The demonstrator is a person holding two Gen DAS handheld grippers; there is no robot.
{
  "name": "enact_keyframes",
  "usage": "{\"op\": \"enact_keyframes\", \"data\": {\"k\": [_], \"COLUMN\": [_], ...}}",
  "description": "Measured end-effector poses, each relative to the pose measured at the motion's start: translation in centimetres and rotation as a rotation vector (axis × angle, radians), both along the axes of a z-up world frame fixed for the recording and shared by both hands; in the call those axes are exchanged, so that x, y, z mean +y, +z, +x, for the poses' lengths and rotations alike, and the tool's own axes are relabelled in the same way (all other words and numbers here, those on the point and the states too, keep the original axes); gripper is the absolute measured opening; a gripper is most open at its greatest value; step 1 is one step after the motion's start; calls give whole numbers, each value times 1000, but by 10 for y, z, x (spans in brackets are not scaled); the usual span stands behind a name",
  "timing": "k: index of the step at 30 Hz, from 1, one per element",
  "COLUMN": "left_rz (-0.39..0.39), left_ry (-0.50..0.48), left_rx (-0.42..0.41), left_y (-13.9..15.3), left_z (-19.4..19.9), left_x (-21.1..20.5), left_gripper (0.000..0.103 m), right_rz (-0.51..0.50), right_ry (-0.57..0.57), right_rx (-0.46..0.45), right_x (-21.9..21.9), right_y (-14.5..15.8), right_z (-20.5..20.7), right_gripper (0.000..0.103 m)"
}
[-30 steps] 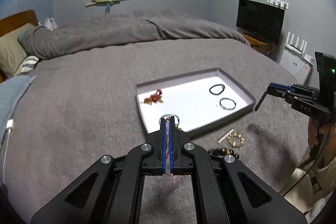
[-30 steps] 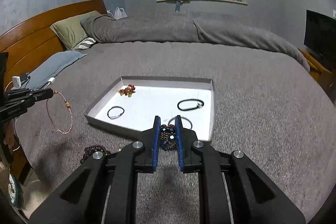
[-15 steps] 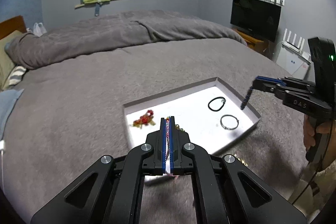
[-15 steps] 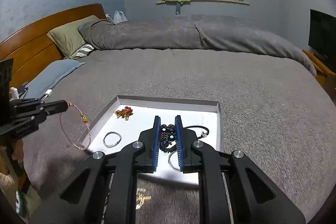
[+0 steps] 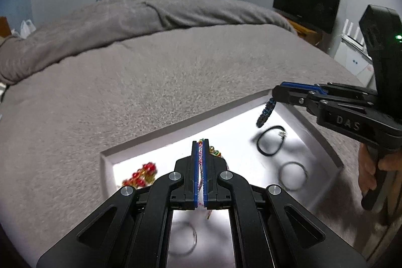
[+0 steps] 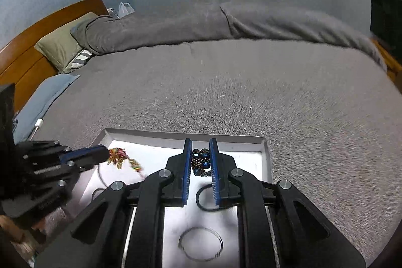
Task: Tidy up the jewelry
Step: 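Carry both bracelets into the tray and open both tools to release them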
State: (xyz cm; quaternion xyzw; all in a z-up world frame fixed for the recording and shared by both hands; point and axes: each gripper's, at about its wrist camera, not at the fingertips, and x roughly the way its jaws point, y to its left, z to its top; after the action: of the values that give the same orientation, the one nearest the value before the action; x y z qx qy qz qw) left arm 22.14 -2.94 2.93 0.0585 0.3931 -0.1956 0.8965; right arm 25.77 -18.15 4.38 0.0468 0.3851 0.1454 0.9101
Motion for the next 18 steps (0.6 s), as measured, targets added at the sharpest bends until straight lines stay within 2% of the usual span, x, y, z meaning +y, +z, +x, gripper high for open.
{"op": "enact_keyframes", "data": {"k": [8,12,18], "left_rz": [48,86,93], "left_ry": [44,52,62], "left_rx": [53,60,79], "left_y": [-24,-33,-39], "left_z": [28,32,33], "left_x": [1,4,11], "left_gripper": [3,3,3], "right_rz": [-52,-72,-75], "right_ry": [-38,-56,-72], "right_rx": [66,85,125], "right_x": [0,-2,-5], "right_y": [-18,-24,-33], "right_z": [18,21,25], "right_gripper": [14,14,14]}}
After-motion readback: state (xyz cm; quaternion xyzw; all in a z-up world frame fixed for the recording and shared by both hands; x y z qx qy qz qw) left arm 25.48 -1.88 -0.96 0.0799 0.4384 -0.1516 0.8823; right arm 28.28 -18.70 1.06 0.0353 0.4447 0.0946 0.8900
